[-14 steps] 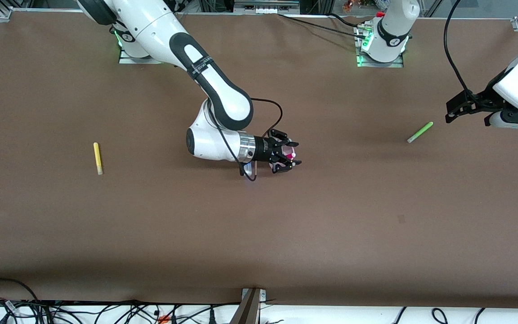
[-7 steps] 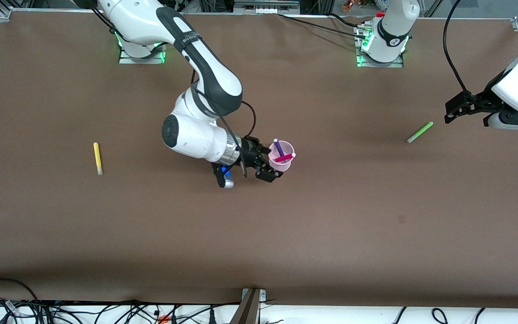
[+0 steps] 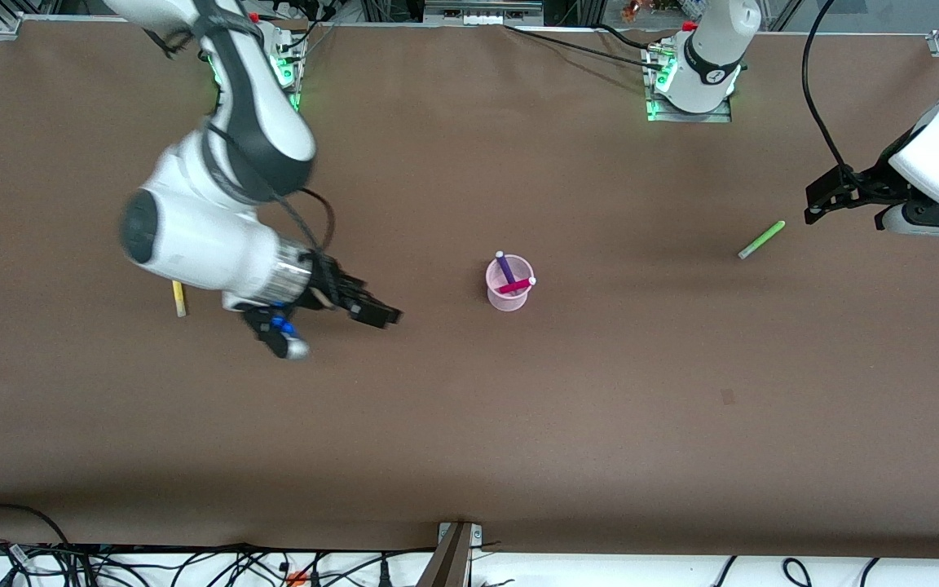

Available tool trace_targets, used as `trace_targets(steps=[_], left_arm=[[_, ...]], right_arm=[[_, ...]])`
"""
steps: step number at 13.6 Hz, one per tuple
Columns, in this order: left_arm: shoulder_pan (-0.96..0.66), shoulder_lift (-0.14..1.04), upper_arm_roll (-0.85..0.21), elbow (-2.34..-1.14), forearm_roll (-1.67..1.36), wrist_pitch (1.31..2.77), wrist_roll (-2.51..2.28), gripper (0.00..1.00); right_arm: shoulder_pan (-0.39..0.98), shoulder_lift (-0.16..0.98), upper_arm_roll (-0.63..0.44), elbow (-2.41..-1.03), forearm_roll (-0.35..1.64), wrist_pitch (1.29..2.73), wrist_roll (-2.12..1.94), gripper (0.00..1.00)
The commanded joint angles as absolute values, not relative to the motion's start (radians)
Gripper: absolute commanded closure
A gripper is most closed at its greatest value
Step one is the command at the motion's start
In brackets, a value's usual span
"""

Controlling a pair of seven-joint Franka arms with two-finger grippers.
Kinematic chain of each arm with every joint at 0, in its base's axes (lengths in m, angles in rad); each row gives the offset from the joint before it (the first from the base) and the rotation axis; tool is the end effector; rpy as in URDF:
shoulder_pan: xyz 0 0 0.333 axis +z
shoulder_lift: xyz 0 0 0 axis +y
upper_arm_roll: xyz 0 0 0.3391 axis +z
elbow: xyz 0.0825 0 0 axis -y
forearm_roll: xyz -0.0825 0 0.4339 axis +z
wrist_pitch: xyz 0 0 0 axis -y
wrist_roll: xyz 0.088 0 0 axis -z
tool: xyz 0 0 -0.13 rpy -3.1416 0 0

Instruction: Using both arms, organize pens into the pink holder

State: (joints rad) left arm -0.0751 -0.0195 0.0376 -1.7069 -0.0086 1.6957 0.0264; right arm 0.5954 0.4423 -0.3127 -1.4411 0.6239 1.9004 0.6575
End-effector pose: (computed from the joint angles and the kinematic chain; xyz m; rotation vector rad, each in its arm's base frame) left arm 0.6050 -0.0235 0.5758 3.1307 -0.0984 0.0129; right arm 0.6939 0.2971 0.4436 -2.6044 0.7170 0.2384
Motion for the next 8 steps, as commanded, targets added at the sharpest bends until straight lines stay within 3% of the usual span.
trace_targets(steps=[1,6,8], left_arm=[[-0.074,0.003,0.034,-1.669,-0.002,1.681,0.020,0.00],[-0.064,0.012,0.044,-1.669,0.000,1.680,0.020,0.00],[-0.061,0.012,0.044,-1.669,0.000,1.678,0.020,0.00]], right_arm=[[0.606,0.260,-0.383,-1.572,0.504,1.778,0.499,0.00],[0.606,0.005,-0.399,-1.705,0.227,1.684,0.361,0.00],[0.606,-0.028,-0.397,-1.710,0.138,1.654,0.319,0.00]])
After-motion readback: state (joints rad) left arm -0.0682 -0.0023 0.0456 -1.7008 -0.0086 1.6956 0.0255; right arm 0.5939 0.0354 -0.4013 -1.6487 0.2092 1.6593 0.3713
